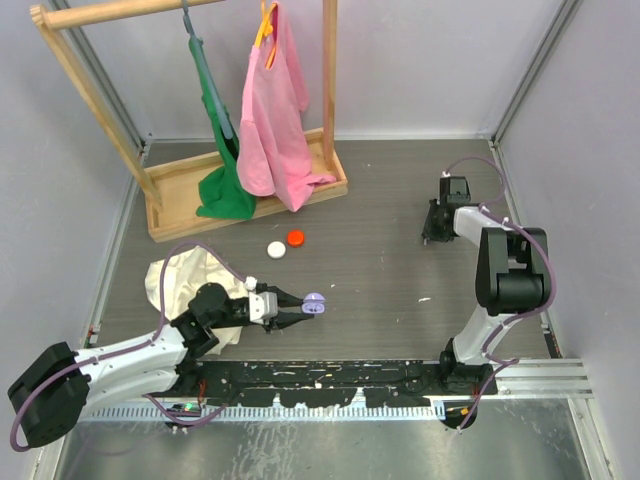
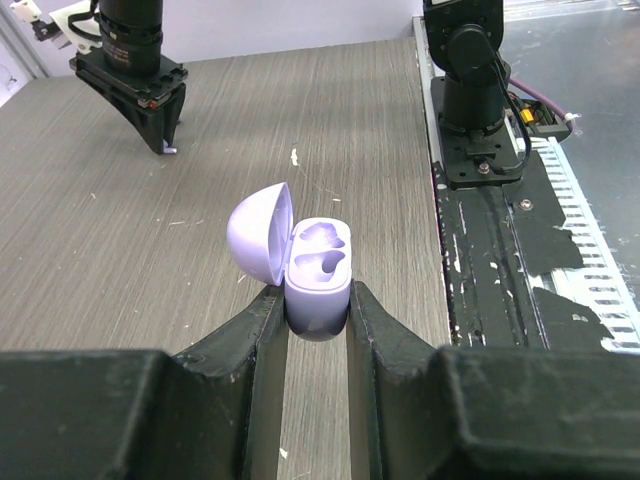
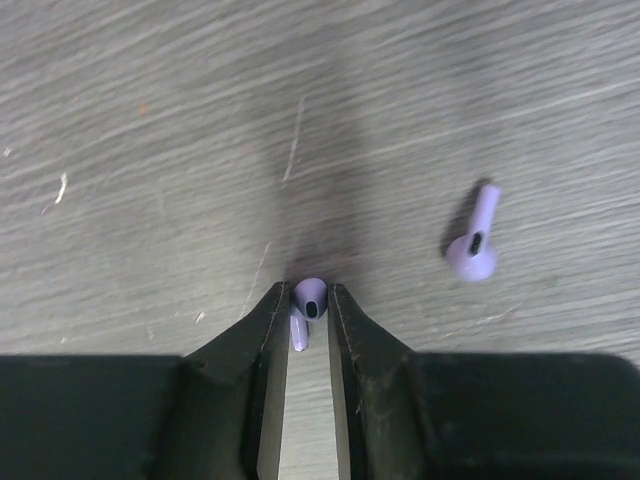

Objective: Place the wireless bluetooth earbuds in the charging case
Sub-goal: Pick up the earbud from the center of the board, then place the earbud at the center of the board.

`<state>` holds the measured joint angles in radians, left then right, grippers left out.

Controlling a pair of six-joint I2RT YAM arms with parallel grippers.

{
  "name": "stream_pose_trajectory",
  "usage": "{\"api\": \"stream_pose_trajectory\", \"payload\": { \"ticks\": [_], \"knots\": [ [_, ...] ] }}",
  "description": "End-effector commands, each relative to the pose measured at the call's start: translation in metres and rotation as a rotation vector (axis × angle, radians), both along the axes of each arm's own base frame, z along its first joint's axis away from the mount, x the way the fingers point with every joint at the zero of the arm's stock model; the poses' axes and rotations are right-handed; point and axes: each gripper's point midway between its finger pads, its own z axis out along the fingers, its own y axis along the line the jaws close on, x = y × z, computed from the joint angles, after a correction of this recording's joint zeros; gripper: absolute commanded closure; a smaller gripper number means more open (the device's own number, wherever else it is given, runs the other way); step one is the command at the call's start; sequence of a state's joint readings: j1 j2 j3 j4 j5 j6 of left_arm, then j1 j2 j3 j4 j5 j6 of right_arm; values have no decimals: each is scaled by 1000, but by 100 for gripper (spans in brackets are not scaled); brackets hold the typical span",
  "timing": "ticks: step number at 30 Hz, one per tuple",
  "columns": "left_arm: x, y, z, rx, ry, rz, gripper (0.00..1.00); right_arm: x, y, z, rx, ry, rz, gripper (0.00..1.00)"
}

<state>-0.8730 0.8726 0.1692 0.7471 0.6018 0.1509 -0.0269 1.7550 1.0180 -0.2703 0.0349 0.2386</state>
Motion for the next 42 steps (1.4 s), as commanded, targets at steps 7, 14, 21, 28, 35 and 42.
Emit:
{"api": "stream_pose_trajectory", "payload": {
  "ticks": [7,14,21,28,35,42],
  "knots": [
    [1,-1,23,-51,-70,4,100,-35,74,28,49,13,223,76],
    [2,0,24,-55,-76,11,100,-72,131,30,5,87,395,75],
    [2,0,24,-57,-77,15,100,-112,173,30,-29,126,515,75],
    [2,0,24,-54,-75,17,100,-149,189,20,-38,158,550,74],
    [2,0,23,-51,-74,16,100,-179,192,8,-59,210,572,73],
    [2,-1,22,-49,-72,15,100,-194,187,-3,-85,266,580,69]
  ]
}}
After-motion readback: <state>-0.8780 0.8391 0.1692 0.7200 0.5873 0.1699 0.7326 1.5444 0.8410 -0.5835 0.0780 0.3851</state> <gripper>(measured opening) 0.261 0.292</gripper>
